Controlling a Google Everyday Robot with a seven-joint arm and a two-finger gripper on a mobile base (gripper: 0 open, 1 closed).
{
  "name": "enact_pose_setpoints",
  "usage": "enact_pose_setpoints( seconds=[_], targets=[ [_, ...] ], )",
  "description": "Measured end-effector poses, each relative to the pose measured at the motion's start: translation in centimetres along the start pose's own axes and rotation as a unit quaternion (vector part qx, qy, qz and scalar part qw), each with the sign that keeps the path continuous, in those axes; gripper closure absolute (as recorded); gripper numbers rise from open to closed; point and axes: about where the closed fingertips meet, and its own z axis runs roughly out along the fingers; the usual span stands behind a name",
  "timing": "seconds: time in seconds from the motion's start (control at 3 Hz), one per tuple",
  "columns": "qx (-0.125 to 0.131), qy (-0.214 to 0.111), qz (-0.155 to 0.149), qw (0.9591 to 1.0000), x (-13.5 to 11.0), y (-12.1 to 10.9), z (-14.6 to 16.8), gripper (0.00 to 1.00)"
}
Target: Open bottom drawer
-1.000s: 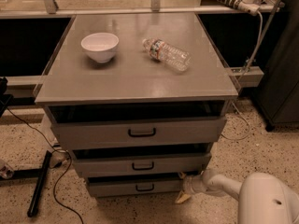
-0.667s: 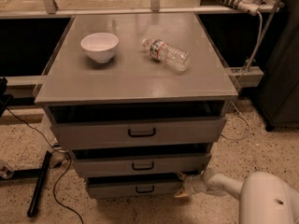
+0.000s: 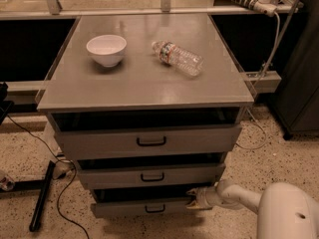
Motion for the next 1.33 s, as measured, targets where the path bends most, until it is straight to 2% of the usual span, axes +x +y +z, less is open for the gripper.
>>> enact_pose_setpoints(
  seconds=[0.33, 0.67, 1.0, 1.33],
  targets=[
    [0.001, 0.004, 0.006, 1.0, 0.4, 1.4, -0.8, 1.0],
    [0.001, 0.004, 0.006, 1.0, 0.4, 1.4, -0.8, 0.81],
    [0.001, 0.003, 0.006, 1.0, 0.3, 1.4, -0.7, 0.58],
    [-0.01, -0.014, 0.013, 0.9998, 0.9, 2.5, -1.1, 0.36]
  ],
)
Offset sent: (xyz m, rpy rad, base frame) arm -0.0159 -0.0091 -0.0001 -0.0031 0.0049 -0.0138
